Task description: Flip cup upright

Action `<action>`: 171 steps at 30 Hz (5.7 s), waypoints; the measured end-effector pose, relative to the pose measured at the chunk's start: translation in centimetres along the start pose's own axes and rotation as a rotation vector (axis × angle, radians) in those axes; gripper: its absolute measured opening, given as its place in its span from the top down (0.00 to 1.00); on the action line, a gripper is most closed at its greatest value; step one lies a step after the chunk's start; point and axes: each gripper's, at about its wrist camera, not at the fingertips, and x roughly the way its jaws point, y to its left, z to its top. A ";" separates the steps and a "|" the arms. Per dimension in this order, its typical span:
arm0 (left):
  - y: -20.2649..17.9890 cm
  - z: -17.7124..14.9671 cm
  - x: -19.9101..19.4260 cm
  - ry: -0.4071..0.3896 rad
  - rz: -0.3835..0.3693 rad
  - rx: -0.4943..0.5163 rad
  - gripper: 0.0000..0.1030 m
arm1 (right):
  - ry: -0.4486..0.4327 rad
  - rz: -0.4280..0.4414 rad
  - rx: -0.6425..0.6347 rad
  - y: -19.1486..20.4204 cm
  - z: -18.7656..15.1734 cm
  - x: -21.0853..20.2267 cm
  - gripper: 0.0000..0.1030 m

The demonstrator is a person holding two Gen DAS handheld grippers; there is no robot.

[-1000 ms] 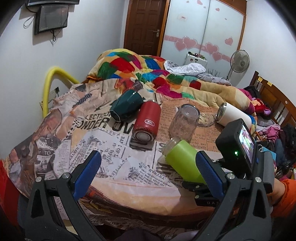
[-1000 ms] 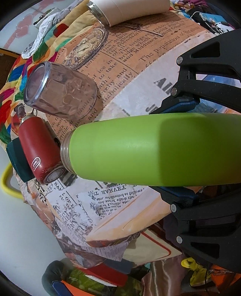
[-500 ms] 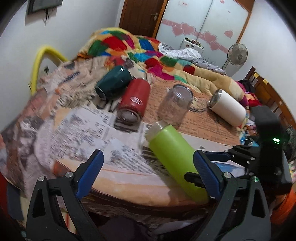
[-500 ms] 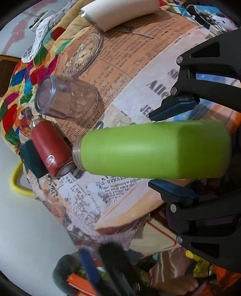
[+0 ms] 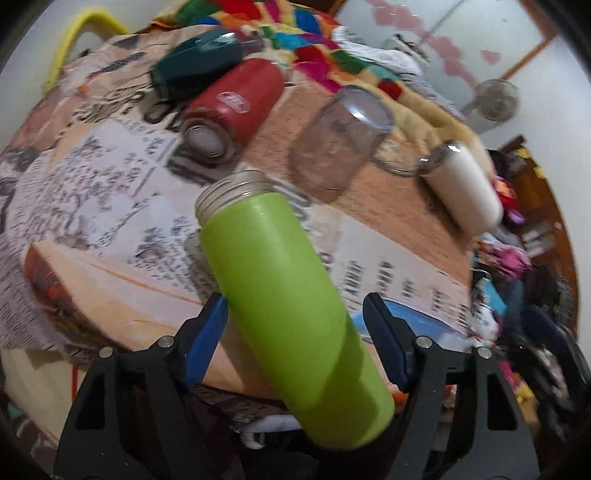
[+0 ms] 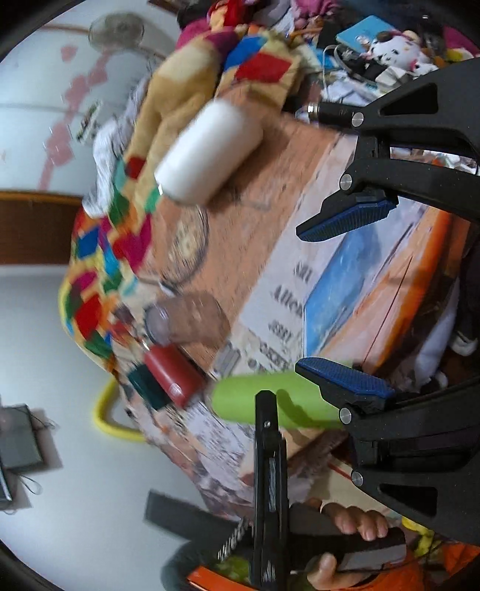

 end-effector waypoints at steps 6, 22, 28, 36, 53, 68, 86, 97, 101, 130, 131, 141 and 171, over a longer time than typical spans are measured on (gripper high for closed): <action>0.5 0.0 1.3 0.009 0.081 -0.036 0.28 | -0.105 -0.043 -0.020 1.0 -1.0 -2.7 0.39; -2.1 0.2 2.4 -0.033 0.155 0.066 0.40 | -0.160 -0.002 0.111 0.7 -3.1 -4.6 0.28; -3.5 -0.9 -1.5 -0.081 0.052 0.131 0.40 | -0.164 -0.014 0.127 -0.2 -3.3 -4.9 0.28; -6.9 -1.5 -6.7 -0.227 0.044 0.277 0.40 | -0.177 -0.034 0.141 -1.0 -2.9 -5.1 0.28; -12.4 3.0 -8.6 -0.410 0.062 0.448 0.40 | -0.203 -0.030 0.192 -3.0 -1.3 -4.3 0.28; -12.4 1.5 -4.4 -0.337 0.081 0.506 0.40 | -0.151 -0.023 0.187 -2.7 -1.3 -2.3 0.28; -11.8 -2.3 -16.3 -0.539 0.038 0.543 0.33 | -0.289 -0.048 0.194 -1.5 -1.1 -9.3 0.28; -9.8 -9.7 -29.4 -0.858 -0.061 0.567 0.12 | -0.639 -0.063 0.176 2.8 -1.6 -21.6 0.27; -9.1 -11.9 -32.1 -0.934 -0.082 0.563 0.09 | -0.734 -0.094 0.162 4.7 -2.2 -24.1 0.21; -8.4 -14.6 -32.7 -0.988 -0.046 0.539 0.01 | -0.764 -0.174 0.144 6.7 -4.0 -24.8 0.00; -8.3 -14.5 -32.6 -0.986 -0.047 0.537 0.01 | -0.763 -0.173 0.142 6.7 -4.0 -24.8 0.00; -8.1 -13.9 -32.2 -0.976 -0.047 0.523 0.01 | -0.744 -0.173 0.138 6.6 -4.1 -24.6 0.00; -8.4 -13.5 -32.2 -0.980 -0.070 0.511 0.00 | -0.748 -0.182 0.137 6.6 -3.6 -24.8 0.00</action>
